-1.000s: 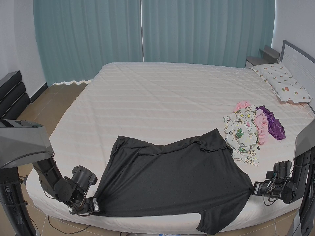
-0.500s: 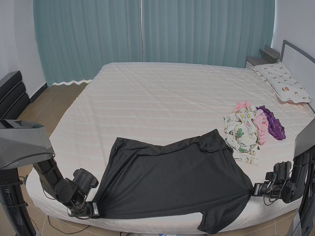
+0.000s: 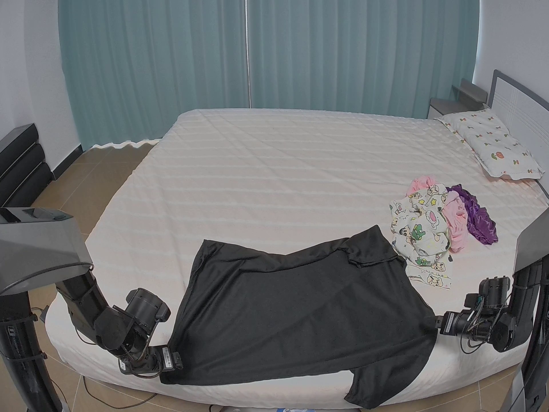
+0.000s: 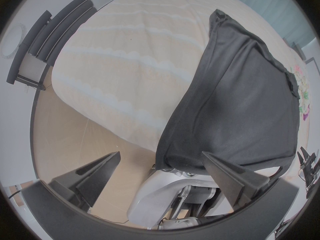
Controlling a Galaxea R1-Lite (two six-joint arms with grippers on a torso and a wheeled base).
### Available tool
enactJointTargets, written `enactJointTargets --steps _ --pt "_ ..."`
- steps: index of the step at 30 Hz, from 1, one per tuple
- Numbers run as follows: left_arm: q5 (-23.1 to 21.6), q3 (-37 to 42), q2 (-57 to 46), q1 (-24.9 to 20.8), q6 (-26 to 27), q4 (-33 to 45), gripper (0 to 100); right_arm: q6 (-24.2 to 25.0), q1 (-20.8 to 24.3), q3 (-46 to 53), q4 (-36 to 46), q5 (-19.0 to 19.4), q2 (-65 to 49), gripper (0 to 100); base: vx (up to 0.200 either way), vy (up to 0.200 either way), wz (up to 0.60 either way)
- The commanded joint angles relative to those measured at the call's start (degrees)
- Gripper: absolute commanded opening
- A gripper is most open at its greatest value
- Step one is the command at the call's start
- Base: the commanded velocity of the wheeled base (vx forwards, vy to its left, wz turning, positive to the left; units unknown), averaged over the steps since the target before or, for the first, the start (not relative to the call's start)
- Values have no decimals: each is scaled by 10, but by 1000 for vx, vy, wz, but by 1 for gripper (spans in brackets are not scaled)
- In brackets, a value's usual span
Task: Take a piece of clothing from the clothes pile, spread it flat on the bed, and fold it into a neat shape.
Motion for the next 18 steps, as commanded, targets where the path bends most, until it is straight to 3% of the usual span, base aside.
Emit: enactJointTargets --steps 1,4,7,8,11,13,16,18 --pt "-46 -19 -61 29 0 -1 100 59 24 -56 11 0 -73 100 0 0 0" --pt "-92 -32 -81 45 0 -1 100 104 73 -102 24 -17 -70 100 0 0 0" --pt "-109 -38 -80 51 -2 -2 100 131 105 -143 51 -39 -62 100 0 0 0" --pt "-120 -46 -77 59 -6 -6 100 169 137 -205 97 -66 -49 100 0 0 0" --pt "-136 -56 -76 71 -30 -20 100 224 167 -284 165 -87 -38 100 0 0 0" --pt "-152 -75 -76 72 -86 -28 100 273 193 -367 246 -93 -16 100 0 0 0" --pt "-164 -78 -76 72 -103 -30 100 301 202 -425 300 -95 0 100 0 0 0" --pt "-187 -77 -77 73 -102 -30 100 345 211 -511 372 -97 23 100 0 0 0"
